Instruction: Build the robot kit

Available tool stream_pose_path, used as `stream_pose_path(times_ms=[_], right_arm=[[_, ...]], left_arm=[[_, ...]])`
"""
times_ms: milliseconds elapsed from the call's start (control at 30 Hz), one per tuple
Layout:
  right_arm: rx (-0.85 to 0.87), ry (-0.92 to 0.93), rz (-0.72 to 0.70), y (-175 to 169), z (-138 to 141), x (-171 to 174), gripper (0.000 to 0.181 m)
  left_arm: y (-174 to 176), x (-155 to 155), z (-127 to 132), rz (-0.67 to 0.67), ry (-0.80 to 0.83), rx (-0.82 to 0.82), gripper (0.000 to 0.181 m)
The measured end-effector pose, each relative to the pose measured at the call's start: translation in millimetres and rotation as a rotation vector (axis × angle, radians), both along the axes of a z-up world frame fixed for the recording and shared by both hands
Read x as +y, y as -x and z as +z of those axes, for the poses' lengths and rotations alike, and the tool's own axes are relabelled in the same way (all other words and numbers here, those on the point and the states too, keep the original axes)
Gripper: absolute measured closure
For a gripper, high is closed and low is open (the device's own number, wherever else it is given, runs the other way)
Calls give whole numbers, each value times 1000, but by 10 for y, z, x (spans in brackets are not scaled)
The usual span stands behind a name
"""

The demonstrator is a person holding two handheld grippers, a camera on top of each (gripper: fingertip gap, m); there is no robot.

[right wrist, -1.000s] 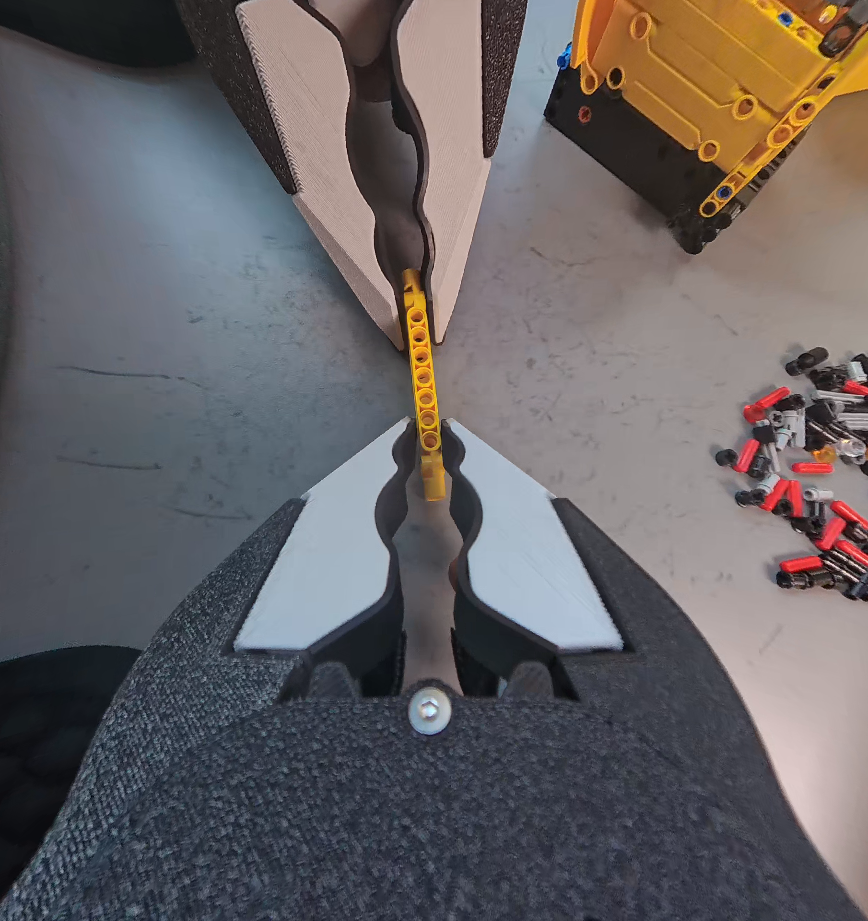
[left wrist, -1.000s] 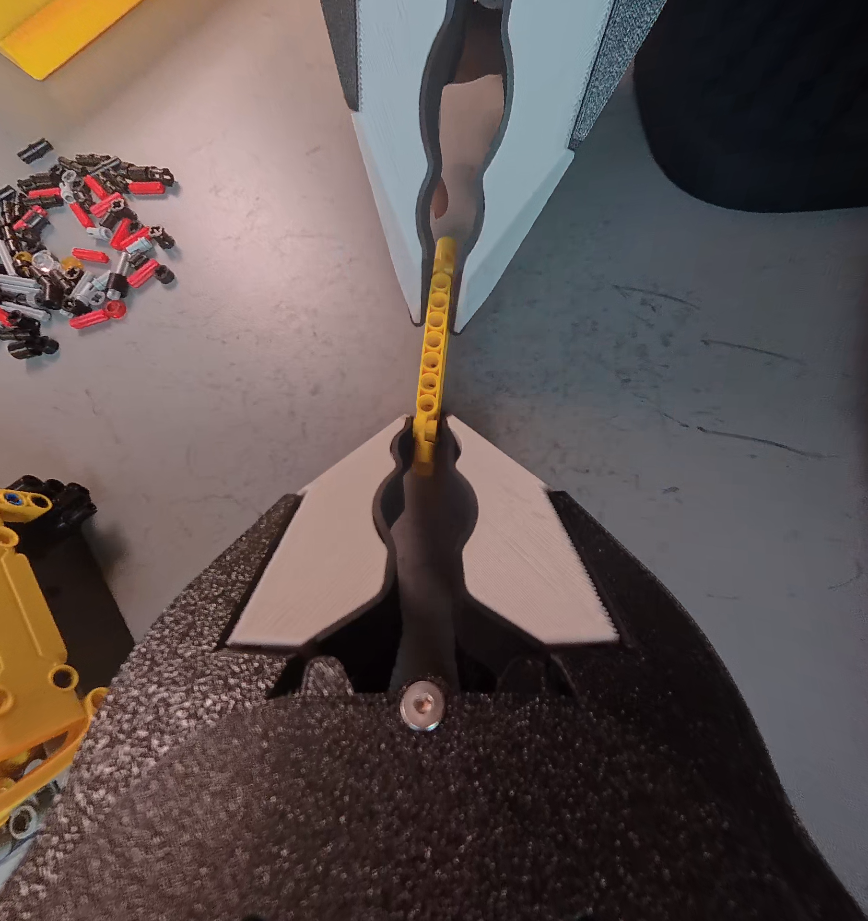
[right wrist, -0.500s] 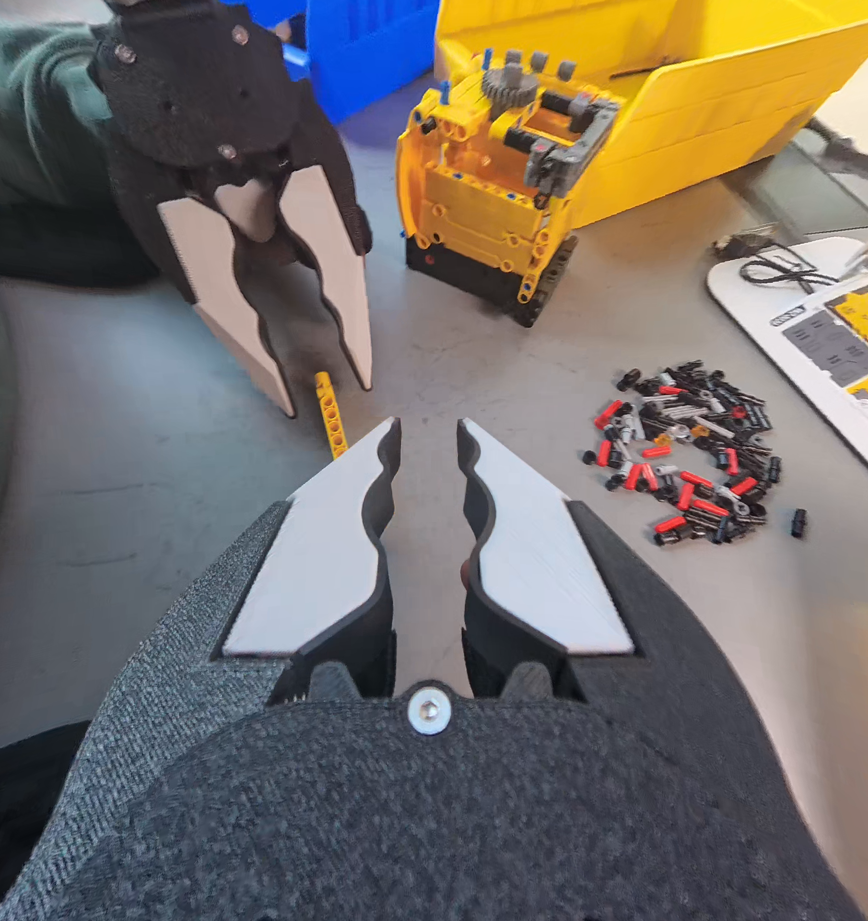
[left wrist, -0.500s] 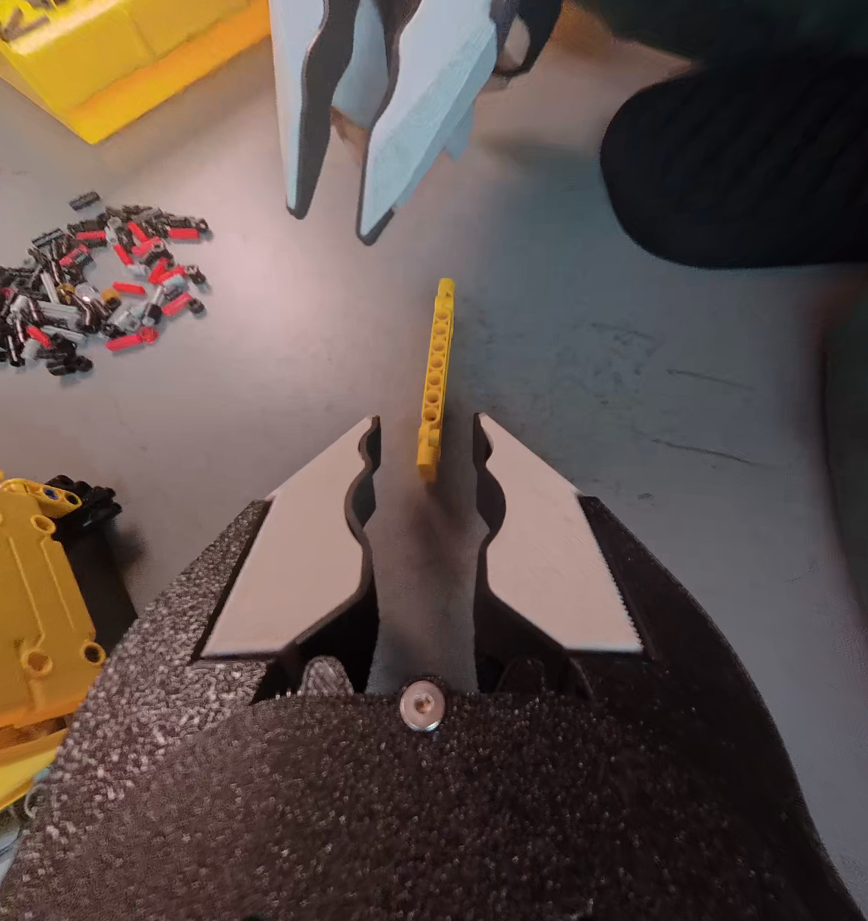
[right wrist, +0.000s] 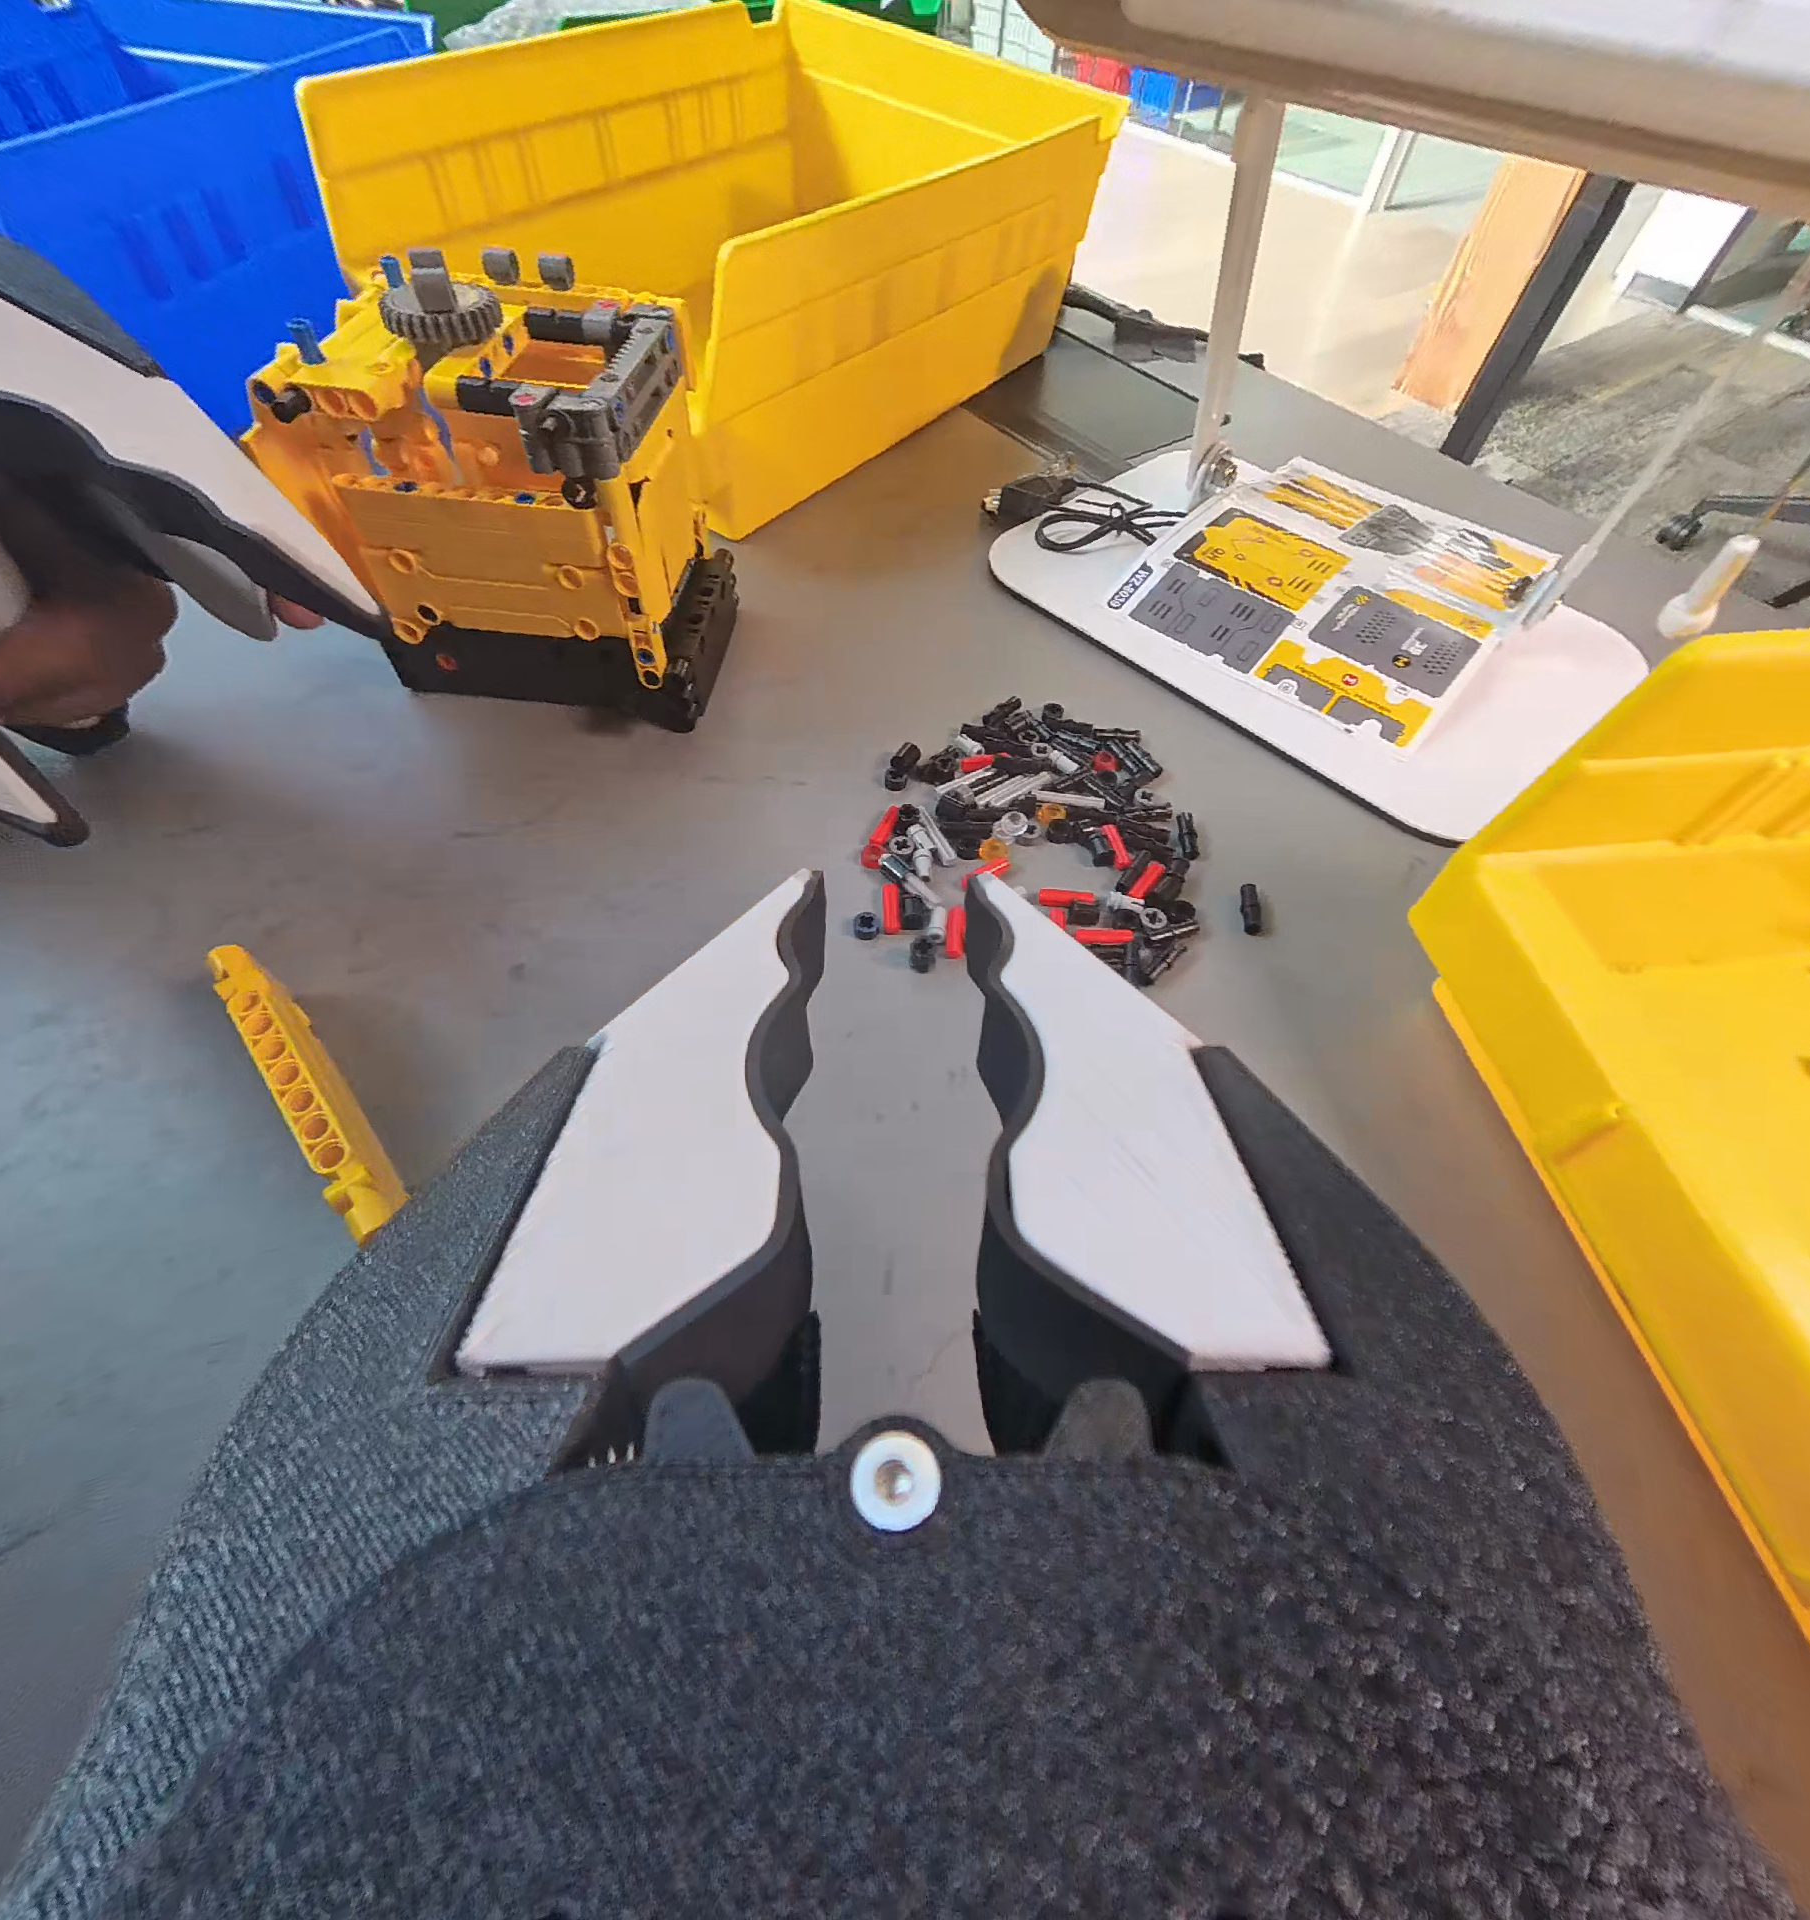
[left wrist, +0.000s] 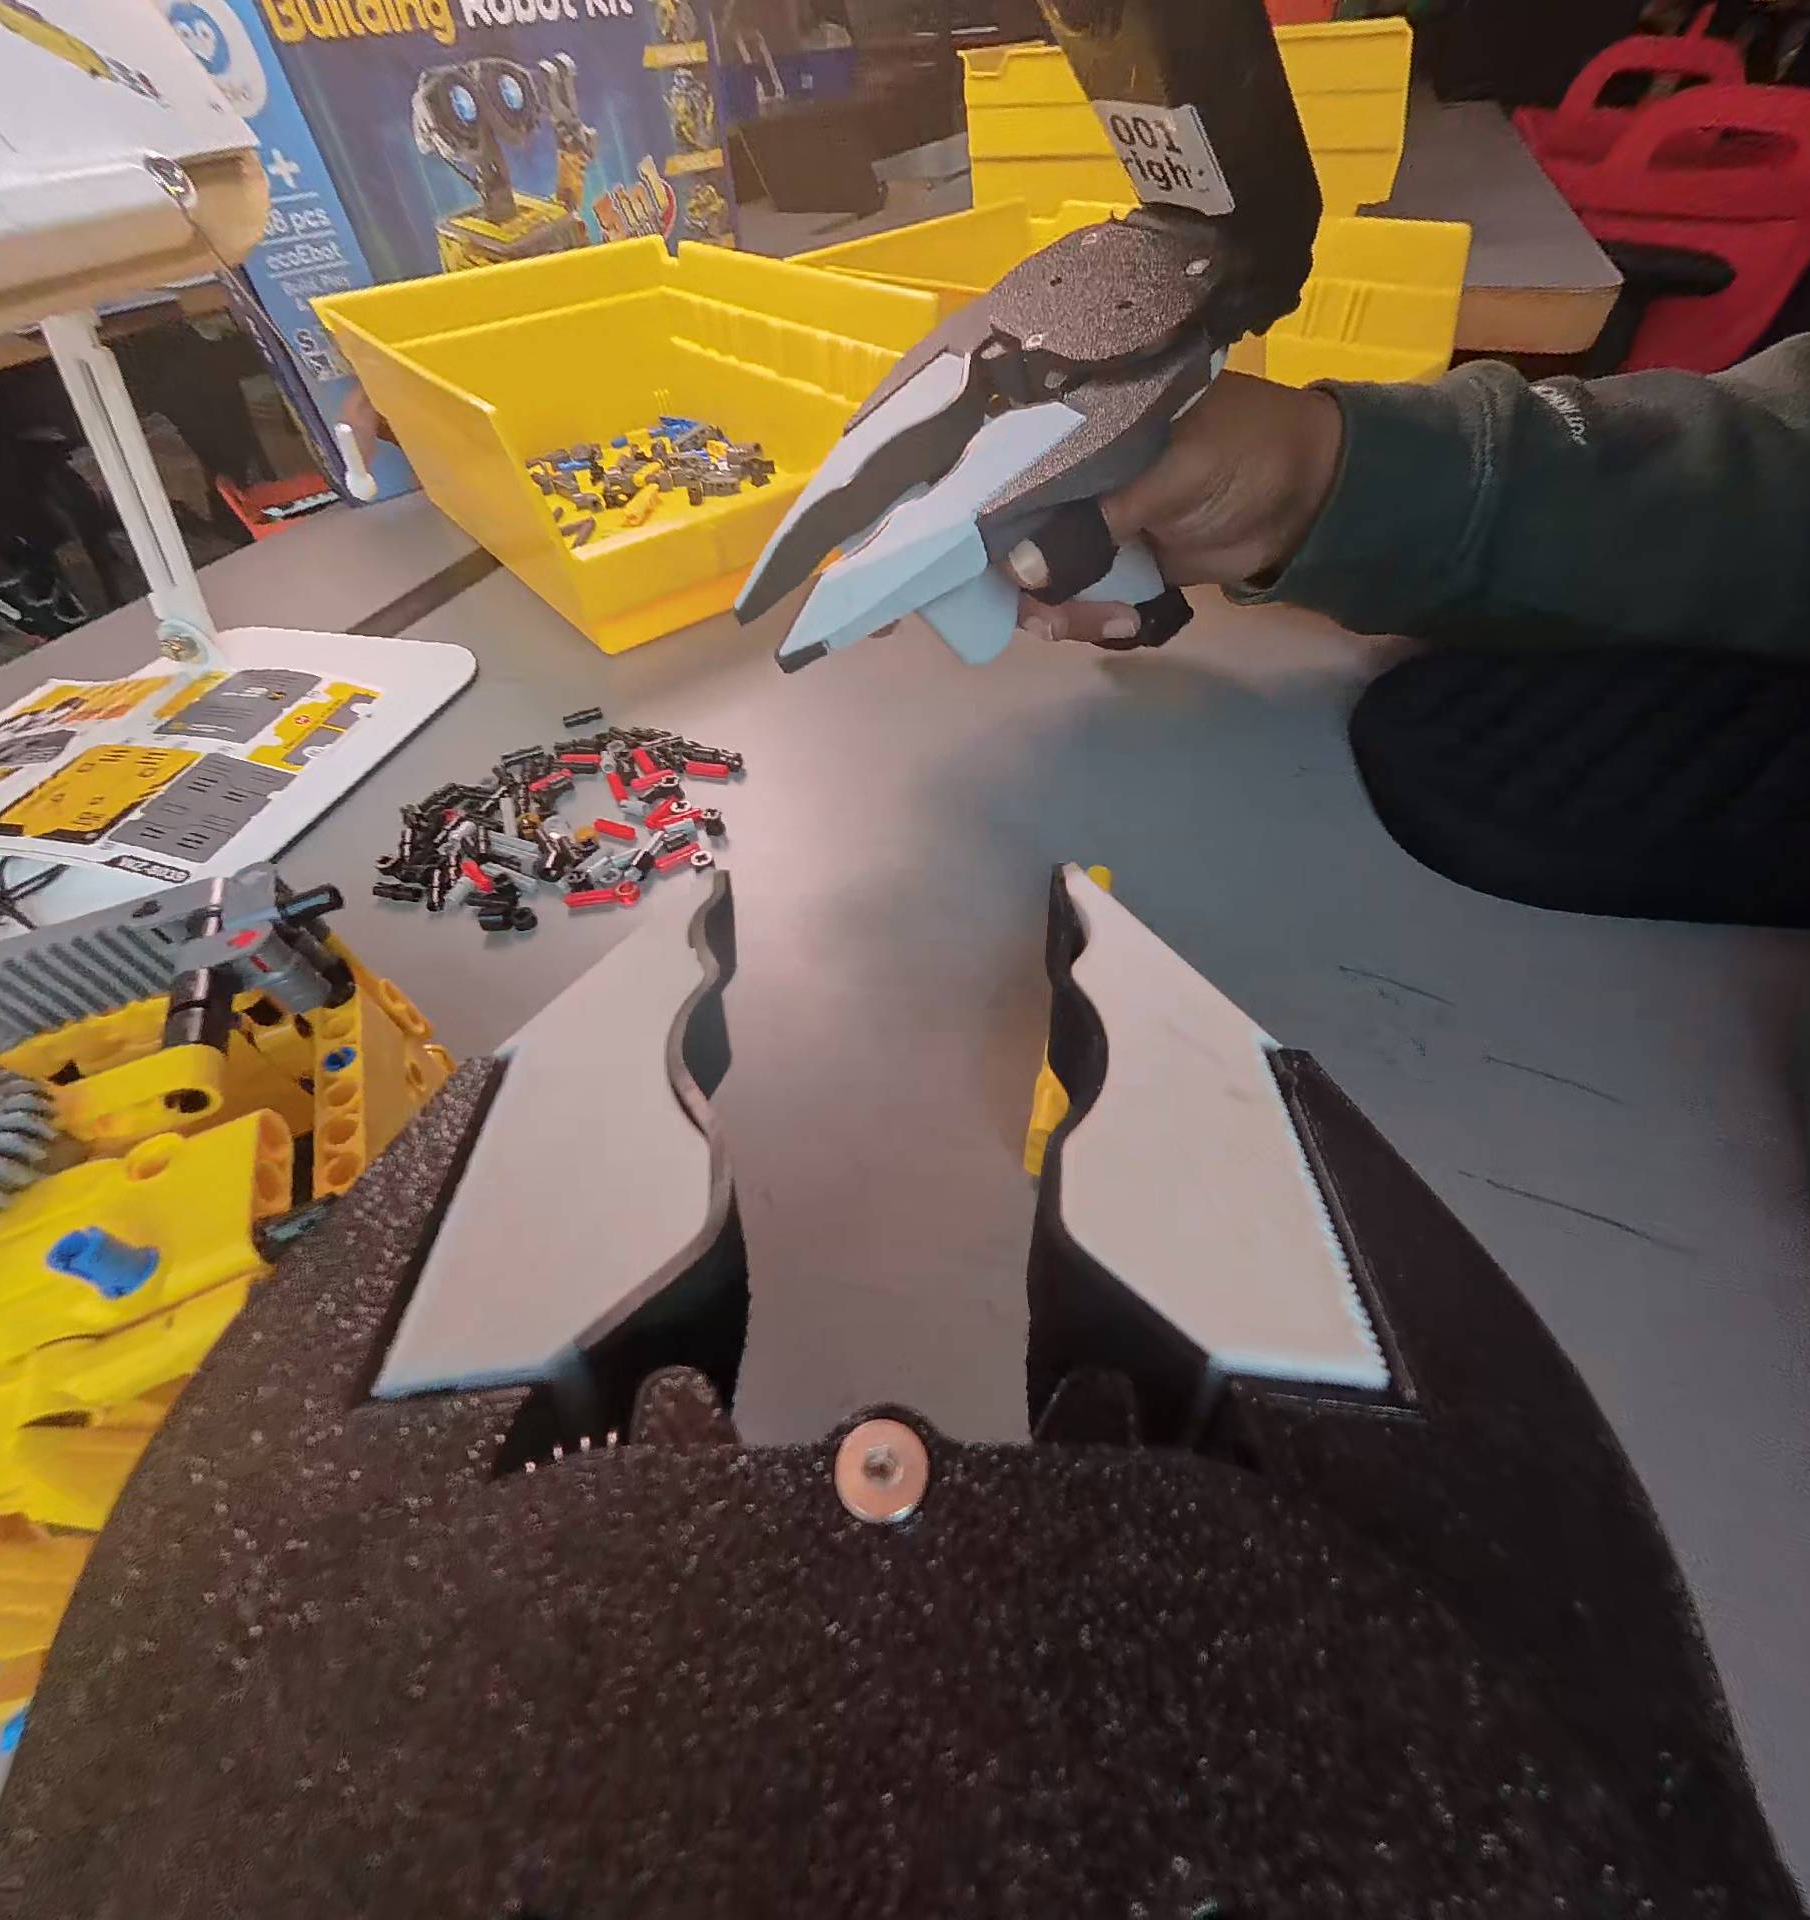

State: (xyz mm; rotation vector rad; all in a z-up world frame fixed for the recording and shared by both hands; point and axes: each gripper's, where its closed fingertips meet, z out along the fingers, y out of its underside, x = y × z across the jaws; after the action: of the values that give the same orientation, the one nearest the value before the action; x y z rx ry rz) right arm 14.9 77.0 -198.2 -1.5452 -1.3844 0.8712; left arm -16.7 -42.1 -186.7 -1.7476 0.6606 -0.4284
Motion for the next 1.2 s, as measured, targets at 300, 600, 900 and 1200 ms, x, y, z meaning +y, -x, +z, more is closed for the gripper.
stream_pose_path(times_ms=[300,600,900,1200], right_arm=[[-69,-73,-162,-133,-181,371,181],[-70,-77,-168,-138,-198,409,128],[95,-306,-289,-407,740,378,105],[88,-401,-581,-1870,1710,975,131]], left_arm=[[103,59,39,67,-45,2,150],[197,85,43,109,-29,-15,176],[243,114,21,134,-14,-27,180],[187,118,-36,142,1,8,172]])
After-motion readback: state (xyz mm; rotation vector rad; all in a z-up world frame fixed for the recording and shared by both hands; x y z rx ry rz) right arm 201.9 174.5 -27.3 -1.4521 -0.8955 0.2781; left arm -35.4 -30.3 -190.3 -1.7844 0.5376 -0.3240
